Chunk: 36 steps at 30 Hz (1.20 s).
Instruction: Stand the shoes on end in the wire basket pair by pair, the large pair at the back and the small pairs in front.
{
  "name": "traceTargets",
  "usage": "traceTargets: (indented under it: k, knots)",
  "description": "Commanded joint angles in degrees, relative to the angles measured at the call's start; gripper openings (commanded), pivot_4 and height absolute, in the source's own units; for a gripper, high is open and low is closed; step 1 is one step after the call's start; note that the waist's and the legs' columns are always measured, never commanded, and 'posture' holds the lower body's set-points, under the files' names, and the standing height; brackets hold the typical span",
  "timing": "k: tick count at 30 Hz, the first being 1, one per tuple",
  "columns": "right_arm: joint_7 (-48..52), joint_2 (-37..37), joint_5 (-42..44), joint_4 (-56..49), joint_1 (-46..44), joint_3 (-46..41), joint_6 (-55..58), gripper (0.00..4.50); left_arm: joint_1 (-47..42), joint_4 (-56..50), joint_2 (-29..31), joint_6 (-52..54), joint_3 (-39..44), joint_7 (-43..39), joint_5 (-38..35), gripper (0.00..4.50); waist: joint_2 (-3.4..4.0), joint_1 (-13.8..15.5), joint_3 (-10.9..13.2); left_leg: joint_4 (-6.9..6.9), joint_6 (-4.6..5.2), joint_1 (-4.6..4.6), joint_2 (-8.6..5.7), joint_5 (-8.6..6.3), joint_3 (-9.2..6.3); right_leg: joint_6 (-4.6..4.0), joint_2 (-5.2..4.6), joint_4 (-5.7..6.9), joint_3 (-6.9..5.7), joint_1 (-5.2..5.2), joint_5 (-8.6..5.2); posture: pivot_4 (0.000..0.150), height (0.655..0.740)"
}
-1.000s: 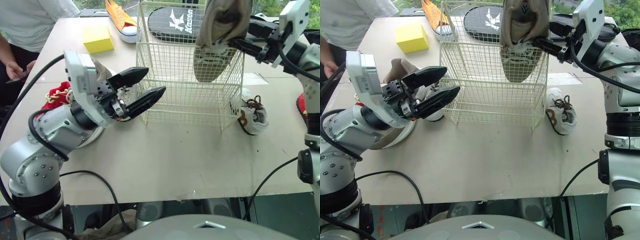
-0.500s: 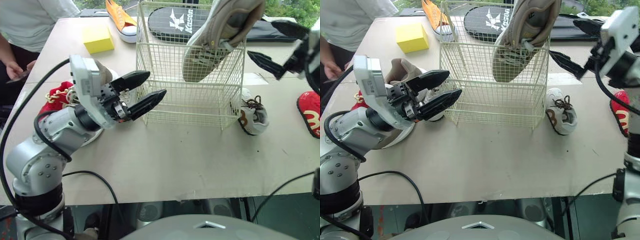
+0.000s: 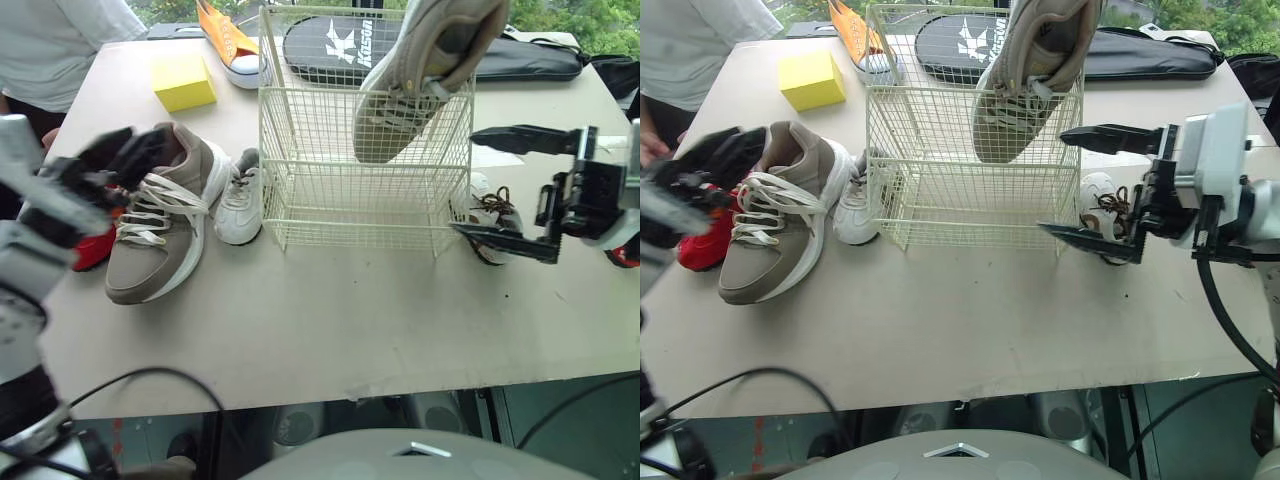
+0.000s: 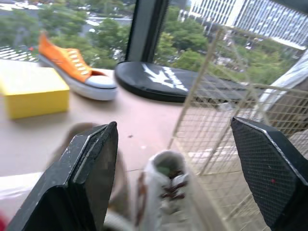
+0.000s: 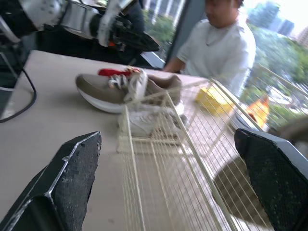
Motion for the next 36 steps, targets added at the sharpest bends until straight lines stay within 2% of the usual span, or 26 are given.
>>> traceTargets:
  k: [1, 3, 6, 9, 13, 15, 18, 21, 25, 29, 32, 34, 36]
  knots:
    - [1.0, 0.4, 0.1, -1.7, -0.2, 1.1, -2.1, 4.38, 4.1, 2.0, 2.3, 1.8, 3.8, -5.6, 1.6, 4.05, 0.03, 0.6, 0.0, -0.01, 0.00, -0.02, -0.04, 0.00, 0.04, 0.00, -0.06, -0.02, 0.02, -0.02, 0.00, 0.150, 0.7400]
    - [0.9, 0.8, 0.5, -2.2, -0.7, 1.5, -2.5, 4.38, 7.1, 3.8, 3.4, 6.0, 6.5, -7.5, -0.2, 4.05, -0.03, 0.9, 0.0, 0.00, 0.00, -0.08, -0.05, 0.00, 0.02, 0.00, -0.10, -0.05, -0.02, -0.03, 0.00, 0.150, 0.7400]
    - [0.5, 2.0, -0.4, -1.9, -2.1, 3.2, -3.4, 4.38, 7.6, 8.4, 6.1, 7.0, 3.1, -10.9, 3.5, 4.05, -0.08, 1.1, 0.0, 0.01, 0.00, -0.08, -0.05, 0.00, 0.00, -0.01, -0.11, -0.02, -0.06, -0.02, 0.00, 0.150, 0.7400]
    - [-1.2, 2.4, -3.0, -1.6, -3.1, 4.8, -3.7, 4.38, 3.8, 12.7, 7.9, 10.8, -0.3, -12.6, 3.1, 4.05, -0.08, 1.3, 0.0, 0.01, -0.01, -0.03, -0.06, 0.01, -0.07, -0.02, -0.07, 0.04, -0.12, 0.00, -0.01, 0.150, 0.7400]
    - [-2.2, 2.1, -1.3, -2.6, -3.7, 4.3, -2.5, 4.38, -2.4, 19.6, 11.5, 12.2, -7.9, -16.9, 7.3, 4.05, -0.08, 1.2, 0.0, 0.01, -0.02, -0.01, -0.07, 0.01, -0.05, -0.03, -0.05, 0.08, -0.09, 0.00, 0.00, 0.150, 0.7400]
    - [-2.3, 1.6, -1.0, -2.9, -3.5, 3.9, -2.3, 4.38, -5.4, 23.1, 12.8, 11.3, -12.3, -18.6, 10.8, 4.05, -0.08, 1.0, 0.0, 0.01, -0.02, -0.03, -0.06, 0.01, -0.09, -0.03, -0.03, 0.07, -0.12, -0.01, 0.01, 0.150, 0.7400]
    - [-2.7, 0.8, 0.4, -3.6, -2.5, 2.1, -2.1, 4.38, -14.6, 33.6, 13.7, 8.0, -20.6, -19.8, 18.3, 4.05, -0.07, 1.0, 0.0, 0.00, -0.01, -0.03, -0.07, 0.01, -0.07, -0.03, -0.03, 0.08, -0.11, -0.02, 0.00, 0.150, 0.7400]
    - [-1.6, -0.6, 1.6, -3.9, -0.6, -0.2, -2.2, 4.50, -19.0, 36.9, 14.6, 8.4, -25.9, -24.5, 21.8, 3.34, -0.08, 0.9, 0.0, 0.00, -0.01, -0.10, -0.07, 0.01, -0.10, -0.03, -0.01, 0.05, -0.15, -0.03, 0.01, 0.150, 0.7400]
    - [-0.8, -2.0, 1.9, -3.1, 0.8, -1.8, -2.6, 4.50, -23.7, 41.9, 13.5, 6.1, -32.5, -28.5, 27.7, 3.34, -0.08, 0.8, 0.0, 0.00, 0.00, -0.11, -0.07, 0.00, -0.03, -0.02, -0.04, 0.03, -0.11, -0.03, 0.01, 0.150, 0.7400]
    - [0.0, -3.0, 2.2, -2.5, 1.8, -3.0, -2.6, 4.50, -25.7, 45.1, 10.0, 2.8, -37.3, -33.2, 31.8, 2.38, 0.03, 1.2, -0.1, 0.01, 0.00, -0.07, -0.08, 0.00, -0.03, -0.02, -0.04, 0.07, -0.10, -0.01, 0.01, 0.150, 0.7400]
    - [-2.6, -3.6, 3.5, -6.9, 3.4, -3.3, -1.1, 4.50, -27.6, 46.1, 7.8, 3.5, -34.1, -34.5, 30.2, 1.03, 0.15, 2.0, -0.2, 0.02, 0.00, -0.05, -0.14, 0.00, 0.02, -0.02, -0.09, 0.05, -0.05, 0.00, 0.01, 0.150, 0.7400]
    - [-3.2, -4.0, 4.3, -8.0, 4.0, -3.8, -0.8, 4.50, -27.3, 44.8, 7.4, 4.9, -30.7, -35.7, 27.8, 0.46, 0.15, 2.3, -0.2, 0.05, 0.00, -0.07, -0.15, 0.00, 0.04, -0.01, -0.11, 0.05, -0.02, 0.00, 0.01, 0.150, 0.7400]
    - [-3.2, -4.2, 4.1, -8.0, 4.4, -3.7, -0.9, 4.50, -26.2, 42.8, 7.3, 7.8, -26.7, -36.1, 25.0, 0.43, 0.13, 2.3, -0.2, 0.11, 0.01, -0.13, -0.15, 0.00, 0.02, -0.01, -0.12, 0.04, -0.04, 0.00, 0.01, 0.150, 0.7400]
